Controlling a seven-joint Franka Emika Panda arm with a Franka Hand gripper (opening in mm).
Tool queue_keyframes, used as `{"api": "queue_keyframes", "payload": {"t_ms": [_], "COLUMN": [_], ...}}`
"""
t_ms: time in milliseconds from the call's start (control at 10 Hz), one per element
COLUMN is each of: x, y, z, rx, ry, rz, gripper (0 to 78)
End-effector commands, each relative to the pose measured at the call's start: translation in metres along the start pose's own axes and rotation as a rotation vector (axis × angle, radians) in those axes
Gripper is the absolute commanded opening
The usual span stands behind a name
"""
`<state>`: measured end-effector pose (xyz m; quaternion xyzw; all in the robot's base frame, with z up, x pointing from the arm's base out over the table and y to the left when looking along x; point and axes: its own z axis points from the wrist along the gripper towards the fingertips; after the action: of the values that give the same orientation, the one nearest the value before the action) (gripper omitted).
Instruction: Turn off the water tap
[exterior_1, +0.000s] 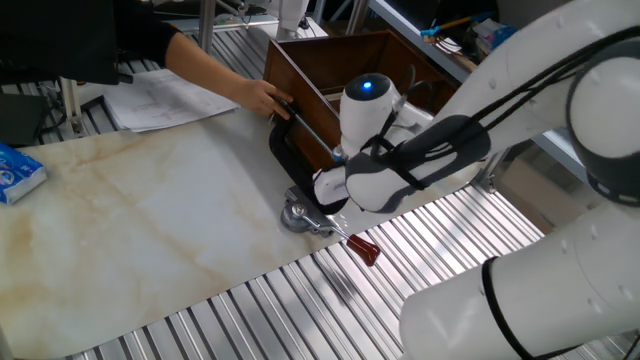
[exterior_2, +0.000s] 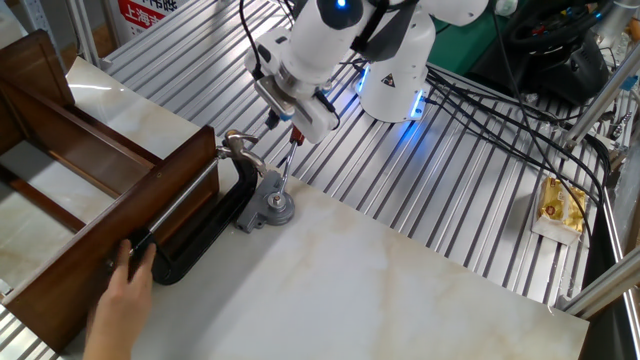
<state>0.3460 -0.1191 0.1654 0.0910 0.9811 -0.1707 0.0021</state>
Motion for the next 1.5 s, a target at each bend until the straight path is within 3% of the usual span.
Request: {"api": "queue_keyframes", "payload": {"t_ms": [100,1300,1500], "x": [0.002,0.001,0.003], "y": [0.006,0.008,0.008], "z": [0.030,0.039,0.050], "rx": [-0.009,-0.012,-0.015], "ry": [-0.036,-0.051,-0.058], "rz": [0.017,0.016,0.021], "gripper": [0.0,0.0,0.0]}}
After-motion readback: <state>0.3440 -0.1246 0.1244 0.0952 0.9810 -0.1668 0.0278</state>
